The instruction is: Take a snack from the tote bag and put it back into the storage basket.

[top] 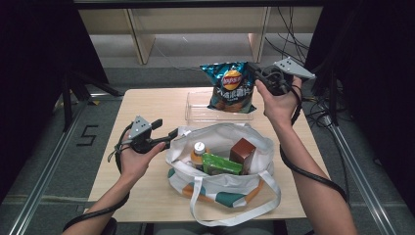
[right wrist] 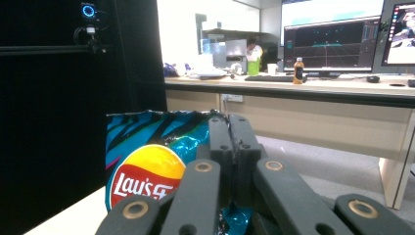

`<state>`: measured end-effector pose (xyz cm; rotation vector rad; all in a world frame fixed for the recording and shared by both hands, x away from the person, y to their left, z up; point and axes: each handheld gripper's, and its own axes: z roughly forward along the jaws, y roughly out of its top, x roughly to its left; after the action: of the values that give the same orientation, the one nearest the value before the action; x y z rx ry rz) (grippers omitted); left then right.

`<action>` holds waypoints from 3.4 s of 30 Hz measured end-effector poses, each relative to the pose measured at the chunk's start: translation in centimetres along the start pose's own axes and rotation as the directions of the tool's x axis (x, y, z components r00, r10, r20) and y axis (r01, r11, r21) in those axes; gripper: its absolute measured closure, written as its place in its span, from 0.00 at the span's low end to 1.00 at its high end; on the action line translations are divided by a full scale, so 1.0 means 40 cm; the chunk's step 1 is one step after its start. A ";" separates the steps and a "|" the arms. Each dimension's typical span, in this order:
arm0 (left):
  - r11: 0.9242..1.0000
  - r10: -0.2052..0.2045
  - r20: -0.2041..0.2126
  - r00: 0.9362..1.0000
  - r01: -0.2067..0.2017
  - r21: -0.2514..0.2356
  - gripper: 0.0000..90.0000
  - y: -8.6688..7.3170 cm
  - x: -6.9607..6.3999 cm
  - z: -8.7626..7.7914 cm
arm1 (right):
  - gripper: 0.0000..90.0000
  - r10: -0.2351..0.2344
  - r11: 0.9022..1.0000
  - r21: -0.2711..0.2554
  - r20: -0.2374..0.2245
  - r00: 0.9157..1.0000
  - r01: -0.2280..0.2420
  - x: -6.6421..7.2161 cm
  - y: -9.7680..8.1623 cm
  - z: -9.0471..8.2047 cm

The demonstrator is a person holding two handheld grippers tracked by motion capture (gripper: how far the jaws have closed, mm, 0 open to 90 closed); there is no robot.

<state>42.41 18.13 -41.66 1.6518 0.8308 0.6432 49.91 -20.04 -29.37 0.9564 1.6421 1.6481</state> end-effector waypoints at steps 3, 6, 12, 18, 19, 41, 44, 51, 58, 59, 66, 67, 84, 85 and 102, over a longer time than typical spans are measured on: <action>1.000 -0.002 0.002 1.000 0.002 0.000 0.31 0.000 -0.001 0.000 | 1.00 0.000 1.000 0.004 0.002 1.000 0.000 -0.002 -0.002 0.006; 1.000 0.001 0.001 1.000 -0.001 0.004 0.31 -0.001 0.000 0.000 | 1.00 0.005 1.000 0.006 -0.001 1.000 -0.005 -0.004 -0.005 0.013; 1.000 -0.001 0.003 1.000 0.001 0.002 0.31 -0.001 -0.001 0.000 | 1.00 -0.007 1.000 0.009 0.015 1.000 0.007 -0.010 -0.010 0.027; 1.000 -0.001 0.003 1.000 0.001 0.002 0.31 -0.001 -0.001 0.001 | 1.00 -0.002 1.000 0.026 0.014 1.000 0.001 -0.014 -0.016 0.037; 1.000 -0.002 0.003 1.000 0.002 0.001 0.31 -0.001 -0.001 0.001 | 1.00 0.014 0.999 0.032 0.021 1.000 -0.014 -0.013 -0.017 0.038; 1.000 -0.001 0.004 1.000 0.001 0.002 0.31 -0.003 -0.003 0.002 | 1.00 0.029 0.999 0.045 0.036 0.999 -0.031 -0.029 -0.031 0.067; 1.000 0.001 0.004 1.000 -0.001 0.002 0.31 -0.002 -0.002 0.003 | 1.00 0.030 0.998 0.048 0.035 0.999 -0.031 -0.028 -0.028 0.072; 1.000 -0.002 0.004 1.000 0.002 0.001 0.31 -0.002 -0.004 0.003 | 1.00 0.022 0.998 0.059 0.037 0.999 -0.025 -0.030 -0.027 0.083; 1.000 0.000 0.003 1.000 0.000 0.003 0.31 -0.003 -0.002 0.003 | 1.00 0.032 0.998 0.059 0.039 0.999 -0.034 -0.030 -0.036 0.100; 1.000 0.000 0.003 1.000 0.000 0.003 0.31 -0.004 -0.002 0.003 | 1.00 0.033 0.998 0.059 0.041 0.999 -0.035 -0.031 -0.037 0.101; 1.000 0.001 0.004 1.000 -0.001 0.000 0.31 -0.002 -0.002 0.002 | 1.00 0.050 0.996 0.073 0.049 0.998 -0.053 -0.033 -0.042 0.109; 1.000 0.001 0.004 1.000 -0.001 0.000 0.31 -0.002 -0.002 0.002 | 1.00 0.054 0.996 0.073 0.048 0.997 -0.058 -0.033 -0.043 0.111; 1.000 -0.001 0.004 1.000 0.001 0.004 0.31 -0.003 -0.004 0.003 | 1.00 0.066 0.994 0.082 0.050 0.997 -0.070 -0.032 -0.059 0.133; 1.000 -0.002 0.005 1.000 0.002 0.003 0.31 -0.004 -0.003 0.003 | 1.00 0.073 0.993 0.088 0.057 0.996 -0.078 -0.030 -0.060 0.134; 1.000 -0.003 0.005 1.000 0.003 0.002 0.31 -0.004 -0.003 0.003 | 1.00 0.085 0.989 0.115 0.085 0.993 -0.095 -0.048 -0.089 0.162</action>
<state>42.39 17.99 -41.84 1.6529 0.8304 0.6355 56.14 -17.91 -33.25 1.1561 1.6803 1.5637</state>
